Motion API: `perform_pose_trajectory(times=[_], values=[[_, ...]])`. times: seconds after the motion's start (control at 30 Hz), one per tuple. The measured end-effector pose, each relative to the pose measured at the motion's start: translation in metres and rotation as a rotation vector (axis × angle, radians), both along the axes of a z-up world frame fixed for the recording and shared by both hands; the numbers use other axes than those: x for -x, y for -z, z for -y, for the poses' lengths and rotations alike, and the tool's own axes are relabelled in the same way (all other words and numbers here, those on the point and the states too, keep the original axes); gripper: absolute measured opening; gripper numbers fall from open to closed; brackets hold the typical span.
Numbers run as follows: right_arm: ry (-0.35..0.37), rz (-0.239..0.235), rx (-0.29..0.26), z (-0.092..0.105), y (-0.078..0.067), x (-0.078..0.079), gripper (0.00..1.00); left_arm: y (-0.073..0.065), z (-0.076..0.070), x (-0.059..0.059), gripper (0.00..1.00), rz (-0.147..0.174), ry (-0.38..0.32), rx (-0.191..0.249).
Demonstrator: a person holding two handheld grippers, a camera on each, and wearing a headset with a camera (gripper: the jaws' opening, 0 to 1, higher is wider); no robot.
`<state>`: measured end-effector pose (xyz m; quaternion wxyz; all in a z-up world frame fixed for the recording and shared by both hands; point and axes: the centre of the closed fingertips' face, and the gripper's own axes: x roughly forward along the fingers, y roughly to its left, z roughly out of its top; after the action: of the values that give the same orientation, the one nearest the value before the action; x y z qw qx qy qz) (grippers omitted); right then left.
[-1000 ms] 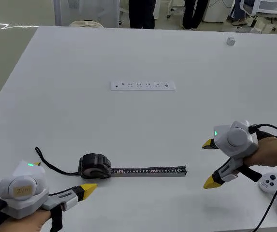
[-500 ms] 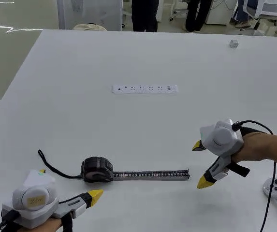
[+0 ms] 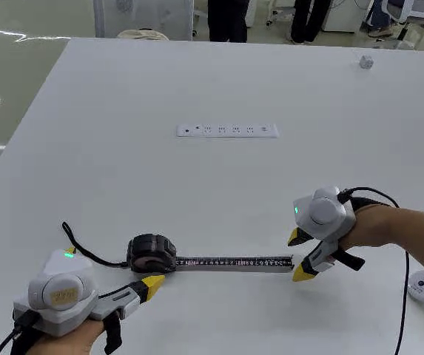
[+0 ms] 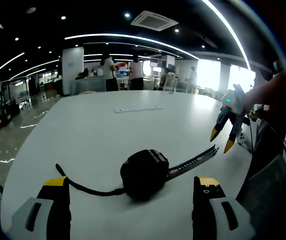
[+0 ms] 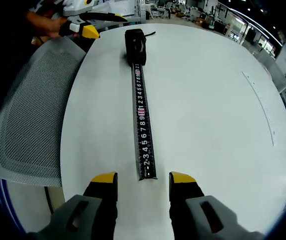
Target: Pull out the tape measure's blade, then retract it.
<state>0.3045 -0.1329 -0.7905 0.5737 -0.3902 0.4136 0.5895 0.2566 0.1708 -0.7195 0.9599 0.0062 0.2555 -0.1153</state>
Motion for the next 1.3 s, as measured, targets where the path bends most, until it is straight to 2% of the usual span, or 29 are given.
perform_pose_trajectory(times=[0.33,0.4,0.43,0.47,0.53,0.77,0.97,1.07,1.2,1.3], values=[[0.025,-0.005,0.013,-0.002,0.016,0.0,0.27,0.01,0.01,-0.003,1.0,-0.015,-0.011,0.003],[0.04,-0.019,0.016,-0.001,0.019,0.0,0.26,0.012,0.012,-0.003,1.0,-0.02,-0.011,0.009],[0.042,-0.006,-0.005,-0.003,0.018,-0.004,0.23,0.014,0.013,-0.002,1.0,-0.024,-0.012,0.01],[0.072,-0.011,0.007,0.0,0.018,-0.006,0.21,0.015,0.014,-0.002,1.0,-0.026,-0.014,0.01],[0.056,-0.001,0.006,0.0,0.018,-0.006,0.16,0.015,0.015,-0.002,1.0,-0.025,-0.017,0.019],[0.01,0.025,0.023,-0.001,0.019,-0.005,0.16,0.017,0.018,-0.003,1.0,-0.029,-0.025,0.025],[0.086,-0.009,0.059,-0.001,0.02,-0.007,0.15,0.019,0.014,-0.006,1.0,-0.038,-0.063,0.042],[0.056,-0.001,0.068,-0.001,0.02,-0.006,0.15,0.018,0.012,-0.007,1.0,-0.037,-0.082,0.057],[0.084,-0.02,0.071,-0.001,0.019,-0.007,0.15,0.019,0.014,-0.01,1.0,-0.042,-0.095,0.083],[0.091,-0.025,0.097,-0.001,0.019,-0.006,0.15,0.019,0.019,-0.015,1.0,-0.033,-0.093,0.087]])
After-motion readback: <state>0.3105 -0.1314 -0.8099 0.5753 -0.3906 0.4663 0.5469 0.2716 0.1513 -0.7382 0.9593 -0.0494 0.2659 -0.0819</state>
